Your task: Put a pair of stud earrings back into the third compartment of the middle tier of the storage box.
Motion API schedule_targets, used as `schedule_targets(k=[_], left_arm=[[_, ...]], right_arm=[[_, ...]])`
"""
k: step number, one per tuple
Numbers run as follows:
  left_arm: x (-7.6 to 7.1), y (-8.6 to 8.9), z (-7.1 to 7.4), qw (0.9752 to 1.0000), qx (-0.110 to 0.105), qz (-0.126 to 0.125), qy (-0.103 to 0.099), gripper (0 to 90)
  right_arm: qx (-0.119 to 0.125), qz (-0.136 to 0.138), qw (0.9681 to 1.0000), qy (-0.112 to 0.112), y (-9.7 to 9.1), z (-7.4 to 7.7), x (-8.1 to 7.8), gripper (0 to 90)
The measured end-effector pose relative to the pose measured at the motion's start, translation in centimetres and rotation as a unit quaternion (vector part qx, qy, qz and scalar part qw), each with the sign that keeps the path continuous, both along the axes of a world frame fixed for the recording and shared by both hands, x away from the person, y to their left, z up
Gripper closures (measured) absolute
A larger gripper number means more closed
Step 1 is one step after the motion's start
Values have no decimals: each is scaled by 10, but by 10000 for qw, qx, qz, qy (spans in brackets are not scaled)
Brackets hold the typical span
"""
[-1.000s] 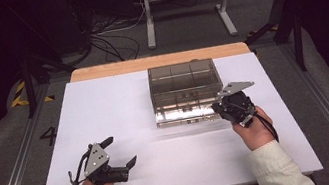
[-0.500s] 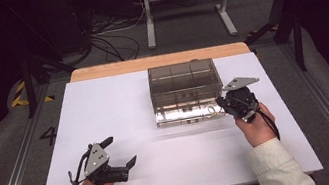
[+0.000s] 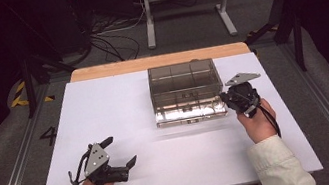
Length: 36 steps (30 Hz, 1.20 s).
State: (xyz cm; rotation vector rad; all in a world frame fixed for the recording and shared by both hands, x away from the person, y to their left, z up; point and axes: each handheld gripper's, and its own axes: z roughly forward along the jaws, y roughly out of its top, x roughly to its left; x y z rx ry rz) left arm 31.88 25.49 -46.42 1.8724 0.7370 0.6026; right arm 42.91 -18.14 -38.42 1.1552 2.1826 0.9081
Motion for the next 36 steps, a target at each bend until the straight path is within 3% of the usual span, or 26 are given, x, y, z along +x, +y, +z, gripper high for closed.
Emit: schedule_targets(k=[21, 36], left_arm=[[0, 0, 0, 10000, 20, -11, -11, 7], [0, 0, 0, 10000, 17, -18, -9, 8]], right_arm=[[-142, -77, 9998, 104, 6, -9, 10, 871], [-114, -12, 9994, 340, 11, -22, 17, 871]])
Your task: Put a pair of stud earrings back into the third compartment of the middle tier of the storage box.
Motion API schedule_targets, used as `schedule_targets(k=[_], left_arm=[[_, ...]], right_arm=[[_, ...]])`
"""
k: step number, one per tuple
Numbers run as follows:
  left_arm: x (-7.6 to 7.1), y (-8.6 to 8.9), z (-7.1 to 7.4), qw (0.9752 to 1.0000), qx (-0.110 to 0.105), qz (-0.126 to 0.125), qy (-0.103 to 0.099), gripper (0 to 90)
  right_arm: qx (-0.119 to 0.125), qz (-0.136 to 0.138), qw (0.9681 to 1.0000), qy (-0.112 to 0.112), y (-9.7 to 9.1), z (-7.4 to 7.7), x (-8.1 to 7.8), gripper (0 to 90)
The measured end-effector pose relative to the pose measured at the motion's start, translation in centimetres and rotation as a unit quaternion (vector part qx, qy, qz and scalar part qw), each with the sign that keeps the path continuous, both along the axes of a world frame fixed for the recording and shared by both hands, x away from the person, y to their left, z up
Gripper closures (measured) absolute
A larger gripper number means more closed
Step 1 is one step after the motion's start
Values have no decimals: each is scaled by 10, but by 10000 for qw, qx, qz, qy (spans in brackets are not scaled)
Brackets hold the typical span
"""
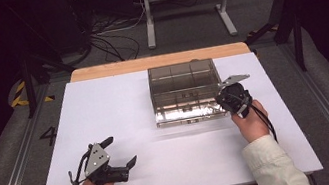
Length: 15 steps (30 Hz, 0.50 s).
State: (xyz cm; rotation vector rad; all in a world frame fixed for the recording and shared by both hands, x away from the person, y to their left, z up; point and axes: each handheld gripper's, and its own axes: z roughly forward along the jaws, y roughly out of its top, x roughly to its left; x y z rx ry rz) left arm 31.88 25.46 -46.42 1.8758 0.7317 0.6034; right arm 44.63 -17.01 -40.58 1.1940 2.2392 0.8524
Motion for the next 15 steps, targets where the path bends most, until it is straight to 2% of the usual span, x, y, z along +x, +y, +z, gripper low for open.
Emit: schedule_targets(k=[15], left_arm=[[0, 0, 0, 10000, 12, 7, -6, 8]], right_arm=[[6, 34, 9998, 175, 4, -6, 3, 870]])
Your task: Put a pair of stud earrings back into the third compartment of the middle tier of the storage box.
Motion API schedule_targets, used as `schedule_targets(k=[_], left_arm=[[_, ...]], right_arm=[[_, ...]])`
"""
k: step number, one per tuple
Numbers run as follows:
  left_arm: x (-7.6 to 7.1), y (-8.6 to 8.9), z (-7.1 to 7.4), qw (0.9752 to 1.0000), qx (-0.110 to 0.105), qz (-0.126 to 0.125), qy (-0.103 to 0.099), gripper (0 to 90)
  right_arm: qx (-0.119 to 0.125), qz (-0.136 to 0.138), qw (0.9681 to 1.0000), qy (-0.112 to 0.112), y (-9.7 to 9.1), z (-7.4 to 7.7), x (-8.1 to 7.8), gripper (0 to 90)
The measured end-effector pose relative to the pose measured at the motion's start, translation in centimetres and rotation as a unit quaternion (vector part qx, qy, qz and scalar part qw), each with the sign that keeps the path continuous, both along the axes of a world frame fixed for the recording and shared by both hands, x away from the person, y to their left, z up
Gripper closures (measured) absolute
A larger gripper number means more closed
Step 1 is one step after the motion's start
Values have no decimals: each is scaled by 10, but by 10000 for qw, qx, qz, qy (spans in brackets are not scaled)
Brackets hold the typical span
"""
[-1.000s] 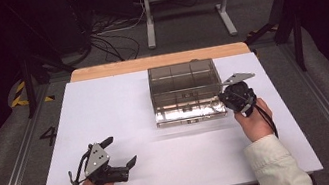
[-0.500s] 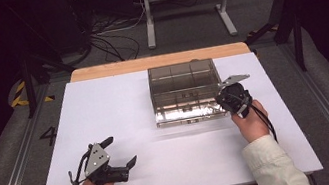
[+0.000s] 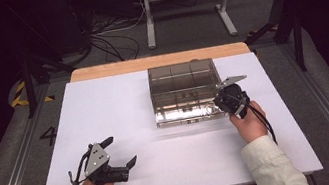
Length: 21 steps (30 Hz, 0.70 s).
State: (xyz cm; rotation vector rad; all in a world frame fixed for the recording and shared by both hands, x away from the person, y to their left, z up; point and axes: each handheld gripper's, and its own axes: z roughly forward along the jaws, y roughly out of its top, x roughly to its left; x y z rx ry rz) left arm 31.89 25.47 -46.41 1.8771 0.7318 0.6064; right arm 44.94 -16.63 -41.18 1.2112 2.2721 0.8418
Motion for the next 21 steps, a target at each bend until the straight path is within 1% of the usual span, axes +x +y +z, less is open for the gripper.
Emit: schedule_targets(k=[1, 6, 14, 18, 21], left_arm=[[0, 0, 0, 10000, -36, -4, 33, 8], [0, 0, 0, 10000, -16, 4, 21, 8], [0, 0, 0, 10000, 0, 15, 3, 8], [0, 0, 0, 10000, 0, 16, 3, 8], [0, 0, 0, 10000, -1, 15, 2, 8]], right_arm=[[-2, 0, 10000, 4, 0, 0, 0, 870], [-93, -9, 10000, -10, 2, -1, 0, 869], [-104, -4, 9999, 4, 2, -2, 0, 863], [-56, 29, 10000, -12, 2, -1, 0, 817], [-50, 44, 10000, -16, 2, 0, -1, 803]])
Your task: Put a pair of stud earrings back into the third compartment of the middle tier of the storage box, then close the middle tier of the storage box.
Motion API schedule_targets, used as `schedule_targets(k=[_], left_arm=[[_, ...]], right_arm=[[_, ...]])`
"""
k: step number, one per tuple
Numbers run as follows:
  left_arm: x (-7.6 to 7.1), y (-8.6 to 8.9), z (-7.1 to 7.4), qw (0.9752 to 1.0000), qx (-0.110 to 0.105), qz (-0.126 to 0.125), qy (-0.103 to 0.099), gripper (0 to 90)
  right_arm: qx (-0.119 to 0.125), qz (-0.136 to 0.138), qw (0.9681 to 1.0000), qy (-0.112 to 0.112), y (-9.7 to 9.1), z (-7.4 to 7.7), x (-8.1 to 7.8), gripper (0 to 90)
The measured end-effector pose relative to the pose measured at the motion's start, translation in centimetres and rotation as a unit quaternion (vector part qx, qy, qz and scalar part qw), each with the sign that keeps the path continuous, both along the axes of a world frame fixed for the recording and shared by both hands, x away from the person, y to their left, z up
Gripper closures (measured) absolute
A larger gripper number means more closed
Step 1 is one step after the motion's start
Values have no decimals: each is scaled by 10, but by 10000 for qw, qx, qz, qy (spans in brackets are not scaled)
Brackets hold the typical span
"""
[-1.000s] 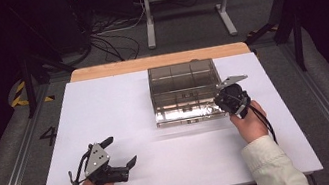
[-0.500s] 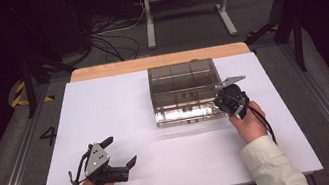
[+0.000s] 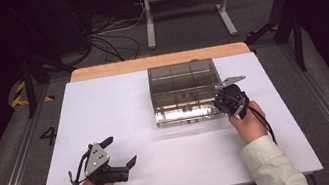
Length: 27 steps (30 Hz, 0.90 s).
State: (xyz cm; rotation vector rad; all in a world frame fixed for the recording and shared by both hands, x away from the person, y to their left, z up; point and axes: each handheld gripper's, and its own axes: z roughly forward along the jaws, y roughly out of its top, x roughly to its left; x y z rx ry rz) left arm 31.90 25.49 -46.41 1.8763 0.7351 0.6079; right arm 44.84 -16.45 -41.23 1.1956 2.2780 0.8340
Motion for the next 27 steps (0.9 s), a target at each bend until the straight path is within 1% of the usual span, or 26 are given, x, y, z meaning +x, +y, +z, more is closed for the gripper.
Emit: schedule_targets(k=[6, 9, 12, 14, 16, 17, 19, 20, 21, 22, 23, 24, 26, 27], left_arm=[[0, 0, 0, 10000, 0, -9, 1, 8], [0, 0, 0, 10000, -5, -9, 0, 8], [0, 0, 0, 10000, -5, -17, 6, 8], [1, 0, 0, 10000, 7, -4, -12, 8], [1, 0, 0, 10000, -1, 0, -10, 8], [1, 0, 0, 10000, 3, 2, -5, 8], [1, 0, 0, 10000, 17, 3, -14, 8], [0, 0, 0, 10000, -10, -8, 11, 8], [0, 0, 0, 10000, 9, -2, -17, 8], [0, 0, 0, 10000, -27, -21, 20, 8], [0, 0, 0, 10000, 7, -10, -3, 8], [0, 0, 0, 10000, 17, -5, -19, 8], [1, 0, 0, 10000, -43, -28, 26, 8], [1, 0, 0, 10000, 2, -13, 14, 7]], right_arm=[[45, 1, 10000, -75, -1, 4, -3, 803], [82, 37, 9998, -162, 0, 8, -6, 804], [160, 114, 9995, -237, 1, 14, -10, 833], [211, 178, 9991, -320, 1, 18, -14, 872], [243, 268, 9986, -398, 2, 22, -18, 900], [256, 317, 9983, -416, 2, 24, -20, 900], [271, 452, 9978, -402, 2, 26, -23, 900], [270, 497, 9976, -394, 2, 27, -24, 900], [254, 590, 9972, -389, 2, 29, -26, 900], [243, 628, 9970, -380, 2, 29, -27, 900], [241, 683, 9967, -365, 2, 30, -27, 900], [275, 751, 9962, -342, 3, 31, -28, 900], [320, 860, 9953, -310, 3, 33, -31, 900], [313, 932, 9947, -298, 4, 33, -32, 900]])
